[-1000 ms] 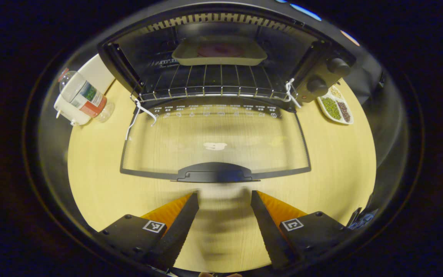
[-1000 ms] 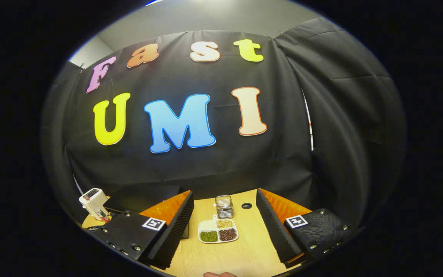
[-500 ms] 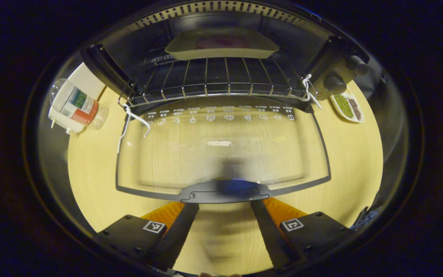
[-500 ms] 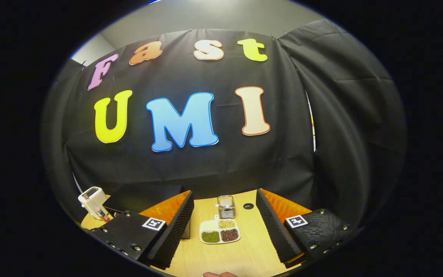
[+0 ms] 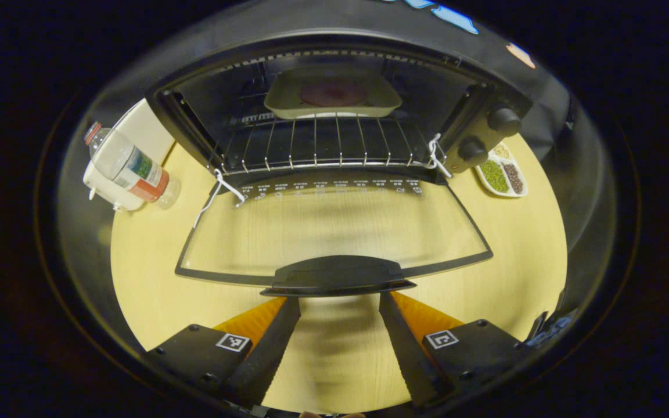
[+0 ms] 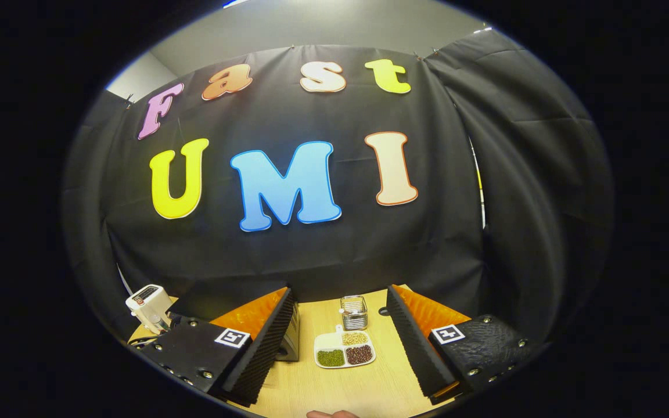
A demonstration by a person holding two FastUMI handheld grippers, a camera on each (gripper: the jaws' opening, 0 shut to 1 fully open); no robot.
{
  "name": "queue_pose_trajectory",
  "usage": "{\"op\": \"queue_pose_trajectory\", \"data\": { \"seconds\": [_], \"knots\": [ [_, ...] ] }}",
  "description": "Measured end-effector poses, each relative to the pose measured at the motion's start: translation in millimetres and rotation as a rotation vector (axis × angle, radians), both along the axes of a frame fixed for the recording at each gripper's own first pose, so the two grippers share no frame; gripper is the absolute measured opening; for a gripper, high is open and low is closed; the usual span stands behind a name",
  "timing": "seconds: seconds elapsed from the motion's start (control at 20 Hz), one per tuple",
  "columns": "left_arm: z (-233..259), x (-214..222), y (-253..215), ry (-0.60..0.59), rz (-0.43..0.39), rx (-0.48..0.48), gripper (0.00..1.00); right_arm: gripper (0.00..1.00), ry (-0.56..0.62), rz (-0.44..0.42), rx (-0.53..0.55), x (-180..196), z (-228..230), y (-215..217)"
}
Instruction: Open the electric oven with the left hand, put the food in, and close the electric oven.
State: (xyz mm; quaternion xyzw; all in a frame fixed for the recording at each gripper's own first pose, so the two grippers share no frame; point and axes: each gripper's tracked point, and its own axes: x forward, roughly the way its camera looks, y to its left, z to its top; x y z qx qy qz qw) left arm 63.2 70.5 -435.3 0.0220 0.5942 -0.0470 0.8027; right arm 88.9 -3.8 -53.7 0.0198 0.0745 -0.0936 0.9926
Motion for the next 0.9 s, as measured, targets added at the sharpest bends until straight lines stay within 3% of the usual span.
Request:
{"op": "queue_pose_trajectory", "data": {
  "seconds": [0.1,0.25,0.3,0.35,0.9],
  "knots": [
    [8,1,-1,-0.018,-0.002,-0.009,0.91,0.98,-0.004,0.006,-0.005,-2,2,2],
    [17,4,-2,-0.045,-0.002,-0.018,0.97,0.98,-0.007,0.008,-0.002,-5,5,2],
    [19,4,-2,-0.052,-0.002,-0.018,0.91,0.98,-0.010,0.005,-0.001,-6,5,2],
    [22,5,-3,-0.061,-0.004,-0.018,0.97,0.98,-0.013,0.003,0.000,-7,7,0],
    [39,18,-1,-0.124,0.005,-0.017,0.94,0.98,-0.009,-0.040,-0.023,-20,5,-18]
  ]
}}
